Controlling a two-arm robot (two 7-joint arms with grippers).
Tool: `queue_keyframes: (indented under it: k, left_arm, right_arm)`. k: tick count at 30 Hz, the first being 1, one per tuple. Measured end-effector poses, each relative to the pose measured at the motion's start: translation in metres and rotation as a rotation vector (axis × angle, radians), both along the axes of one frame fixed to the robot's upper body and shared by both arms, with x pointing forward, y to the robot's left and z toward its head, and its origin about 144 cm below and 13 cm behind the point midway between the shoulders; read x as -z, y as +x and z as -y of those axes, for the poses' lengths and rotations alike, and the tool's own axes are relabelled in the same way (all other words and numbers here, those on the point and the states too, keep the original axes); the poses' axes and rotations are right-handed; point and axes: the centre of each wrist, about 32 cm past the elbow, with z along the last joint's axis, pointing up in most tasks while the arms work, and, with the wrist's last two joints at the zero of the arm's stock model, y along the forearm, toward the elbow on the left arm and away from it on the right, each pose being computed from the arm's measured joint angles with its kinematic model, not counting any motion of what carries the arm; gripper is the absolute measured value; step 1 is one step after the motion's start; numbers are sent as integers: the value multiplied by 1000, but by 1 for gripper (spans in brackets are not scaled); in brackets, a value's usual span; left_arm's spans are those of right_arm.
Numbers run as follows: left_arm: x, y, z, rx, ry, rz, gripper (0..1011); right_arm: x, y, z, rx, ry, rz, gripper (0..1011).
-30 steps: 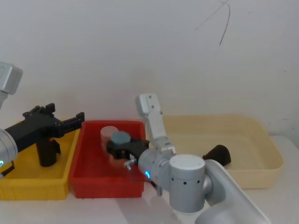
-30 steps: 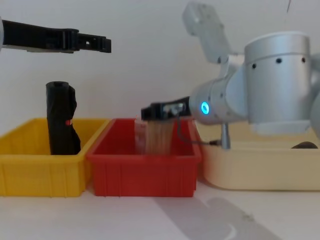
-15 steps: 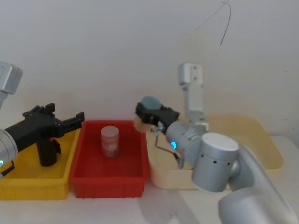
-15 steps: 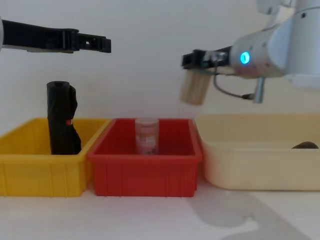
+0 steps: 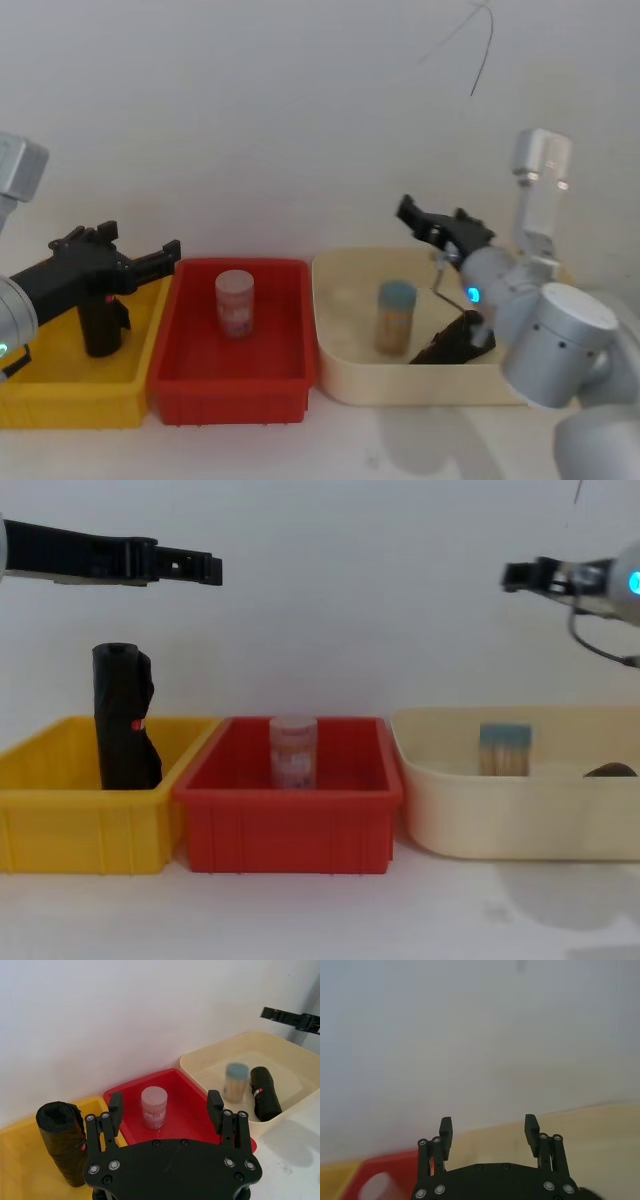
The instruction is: Pick up the garbage bag with the one hand and transfer it to the other hand.
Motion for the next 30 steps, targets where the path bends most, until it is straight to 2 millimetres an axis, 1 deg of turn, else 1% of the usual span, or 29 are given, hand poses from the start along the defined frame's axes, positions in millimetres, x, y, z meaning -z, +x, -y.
queue_keyframes:
  k: [2,3,4,5,6,10,11,14,18,21,23,30]
  left_arm:
    - [0,0,0,0,0,0,1000]
    - [0,0,0,0,0,0,1000]
    - [0,0,0,0,0,0,1000]
    - [0,0,0,0,0,0,1000]
    - [0,0,0,0,0,0,1000]
    - [0,0,0,0,0,0,1000]
    - [0,0,0,0,0,0,1000]
    - [0,0,0,0,0,0,1000]
    - [0,0,0,0,0,0,1000]
    - [0,0,0,0,0,0,1000]
    - [0,0,0,0,0,0,1000]
    - [0,0,0,0,0,0,1000]
  right_arm:
    - [6,0,12,21,8,10,913]
    - [10,-1,19,31,12,16,923]
    - [10,-1,19,31,12,16,945]
    - [15,-2,25,38,14,21,985]
    - [18,-3,29,41,15,27,1001]
    - [33,-13,40,35,16,56,999]
    - [33,-13,40,35,16,56,1000]
    - [46,-23,46,16,10,74,1000]
    - [54,-32,49,-8,3,94,1000]
    - [66,-45,52,-46,-11,113,1000]
    - [69,-49,52,-63,-15,122,999]
    - [86,-74,53,-164,-51,165,1000]
